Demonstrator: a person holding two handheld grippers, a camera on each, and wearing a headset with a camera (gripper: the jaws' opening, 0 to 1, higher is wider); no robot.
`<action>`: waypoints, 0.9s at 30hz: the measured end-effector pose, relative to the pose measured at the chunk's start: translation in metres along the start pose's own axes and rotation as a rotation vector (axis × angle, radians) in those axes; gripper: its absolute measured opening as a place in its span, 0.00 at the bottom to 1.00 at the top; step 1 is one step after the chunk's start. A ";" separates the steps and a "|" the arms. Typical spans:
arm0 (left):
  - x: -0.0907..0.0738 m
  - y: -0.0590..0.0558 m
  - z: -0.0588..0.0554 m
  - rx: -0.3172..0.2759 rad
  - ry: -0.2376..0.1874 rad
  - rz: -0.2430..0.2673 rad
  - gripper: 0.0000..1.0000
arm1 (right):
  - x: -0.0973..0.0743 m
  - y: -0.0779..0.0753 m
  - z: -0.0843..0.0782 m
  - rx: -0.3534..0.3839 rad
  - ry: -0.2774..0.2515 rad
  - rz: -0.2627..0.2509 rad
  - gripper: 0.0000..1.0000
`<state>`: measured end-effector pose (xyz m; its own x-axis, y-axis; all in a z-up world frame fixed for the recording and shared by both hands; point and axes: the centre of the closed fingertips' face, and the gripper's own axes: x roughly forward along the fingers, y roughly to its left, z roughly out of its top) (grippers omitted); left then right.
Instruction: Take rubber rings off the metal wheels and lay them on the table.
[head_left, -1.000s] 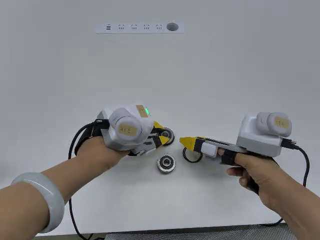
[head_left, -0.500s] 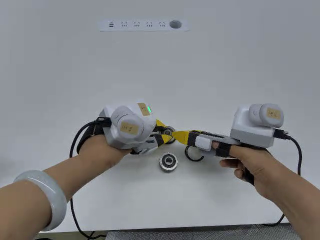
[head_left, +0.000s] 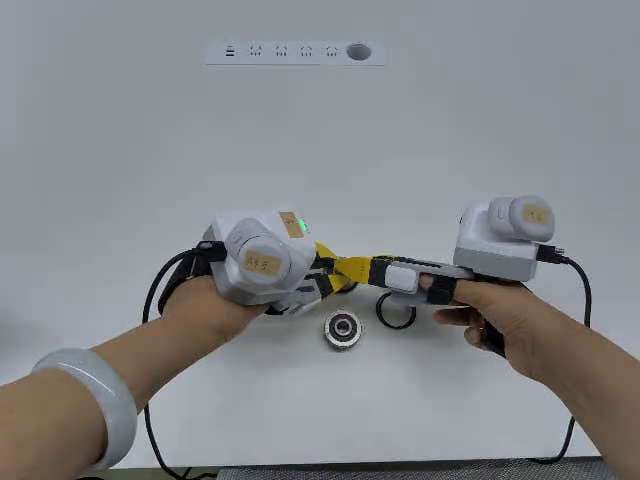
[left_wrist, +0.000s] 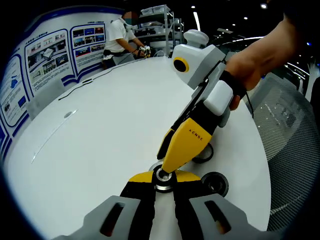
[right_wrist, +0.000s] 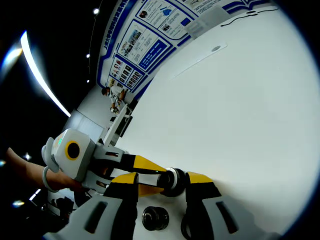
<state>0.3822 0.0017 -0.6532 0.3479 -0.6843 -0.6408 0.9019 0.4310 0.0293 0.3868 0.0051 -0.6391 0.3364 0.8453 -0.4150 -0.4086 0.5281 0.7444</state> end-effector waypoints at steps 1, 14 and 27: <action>0.000 0.000 0.000 0.000 0.000 0.000 0.13 | 0.001 0.000 0.000 -0.002 0.005 0.002 0.39; 0.000 0.000 0.000 -0.001 -0.004 0.000 0.13 | 0.006 0.000 -0.007 0.000 0.073 0.026 0.40; 0.000 0.000 0.000 0.000 -0.006 0.000 0.13 | 0.000 0.005 -0.009 -0.008 0.083 0.039 0.39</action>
<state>0.3818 0.0016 -0.6538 0.3496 -0.6880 -0.6359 0.9020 0.4308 0.0297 0.3768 0.0087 -0.6403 0.2486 0.8687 -0.4284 -0.4268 0.4953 0.7566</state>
